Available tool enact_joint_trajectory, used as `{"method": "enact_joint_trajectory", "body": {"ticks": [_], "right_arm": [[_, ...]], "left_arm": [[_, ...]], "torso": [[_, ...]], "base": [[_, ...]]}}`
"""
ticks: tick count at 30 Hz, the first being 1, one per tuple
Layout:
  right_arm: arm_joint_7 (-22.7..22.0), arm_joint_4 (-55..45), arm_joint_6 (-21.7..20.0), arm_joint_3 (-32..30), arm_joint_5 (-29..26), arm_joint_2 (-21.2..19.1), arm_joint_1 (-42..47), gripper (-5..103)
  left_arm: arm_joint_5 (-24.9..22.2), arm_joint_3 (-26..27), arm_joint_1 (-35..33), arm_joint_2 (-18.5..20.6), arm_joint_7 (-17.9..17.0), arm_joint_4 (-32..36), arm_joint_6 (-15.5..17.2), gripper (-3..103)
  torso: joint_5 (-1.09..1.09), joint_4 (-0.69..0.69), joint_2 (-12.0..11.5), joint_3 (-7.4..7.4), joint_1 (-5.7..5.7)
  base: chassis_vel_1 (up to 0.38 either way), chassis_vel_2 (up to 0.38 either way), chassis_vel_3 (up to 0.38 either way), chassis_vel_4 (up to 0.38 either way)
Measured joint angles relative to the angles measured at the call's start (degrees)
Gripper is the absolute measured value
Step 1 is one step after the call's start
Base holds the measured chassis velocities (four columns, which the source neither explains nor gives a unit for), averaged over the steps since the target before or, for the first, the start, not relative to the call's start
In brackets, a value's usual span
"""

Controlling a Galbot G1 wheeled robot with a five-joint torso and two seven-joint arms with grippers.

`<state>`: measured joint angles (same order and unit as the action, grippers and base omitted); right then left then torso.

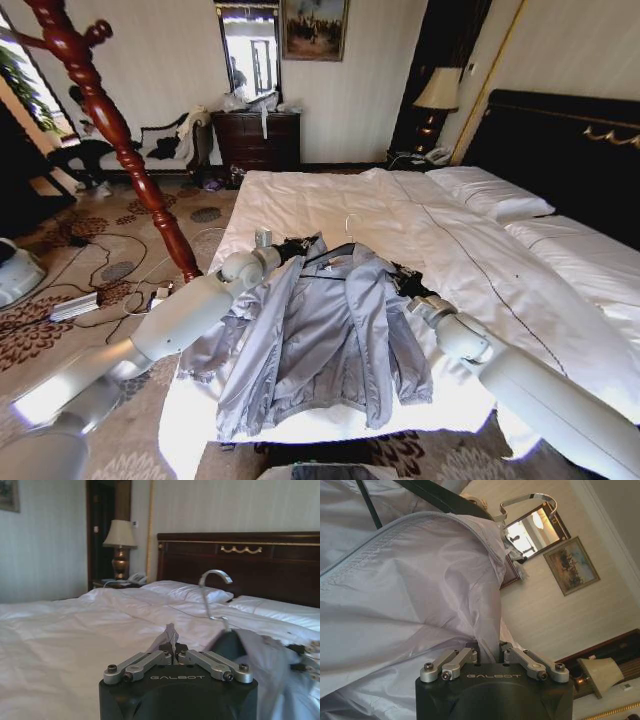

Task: Pick up the clothes from the bed and hang them on the clothes hanger.

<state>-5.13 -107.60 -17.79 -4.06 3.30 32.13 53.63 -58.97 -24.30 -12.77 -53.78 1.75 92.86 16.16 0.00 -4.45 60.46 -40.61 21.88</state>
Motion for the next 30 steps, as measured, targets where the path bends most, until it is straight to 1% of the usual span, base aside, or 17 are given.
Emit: {"method": "enact_joint_trajectory", "body": {"ticks": [3,5,10,15,18,23,30], "right_arm": [[0.4,-0.1,-0.4,0.1,-1.3,-0.4,-0.7,17],[0.6,-0.4,-0.6,0.4,-1.9,-0.5,-1.2,17],[1.1,-2.4,-1.5,2.0,-5.5,-0.7,-3.6,17],[1.7,-4.4,-1.0,1.0,-6.2,-1.7,-2.9,17],[2.1,-5.9,-0.6,-0.3,-6.2,-2.5,-2.0,17],[2.1,-6.1,-0.5,-0.8,-6.2,-2.5,-2.0,17],[1.9,-5.1,-0.5,-0.9,-6.2,-1.9,-1.7,17]], "left_arm": [[2.7,-1.7,0.5,0.0,0.6,0.8,-0.5,0],[3.1,-2.3,1.0,-0.2,0.6,0.8,-0.7,0],[5.4,-4.8,3.7,-2.1,1.5,-0.5,-1.6,0],[5.8,-5.3,5.1,-2.7,2.0,-1.1,-1.9,0],[5.5,-6.4,7.0,-2.9,2.2,-1.2,-2.0,0],[5.7,-7.7,9.0,-3.2,2.4,-0.8,-2.2,0],[6.1,-8.4,9.9,-3.2,2.4,0.9,-2.3,0]], "torso": [[0.0,-0.01,0.0,0.0,0.0],[0.0,-0.01,0.0,0.0,0.0],[0.0,-0.01,0.0,0.0,0.0],[0.0,-0.02,0.0,0.0,0.0],[-0.01,-0.01,0.0,0.0,0.0],[0.0,-0.01,0.0,0.0,0.0],[0.0,-0.01,0.0,0.0,0.0]], "base": [[0.0,0.0,0.0,0.0],[0.0,0.0,0.0,0.0],[0.0,0.0,0.0,0.0],[0.0,0.0,0.0,0.0],[0.0,0.0,0.0,0.0],[0.0,0.0,0.0,0.0],[0.0,0.0,0.0,0.0]]}}
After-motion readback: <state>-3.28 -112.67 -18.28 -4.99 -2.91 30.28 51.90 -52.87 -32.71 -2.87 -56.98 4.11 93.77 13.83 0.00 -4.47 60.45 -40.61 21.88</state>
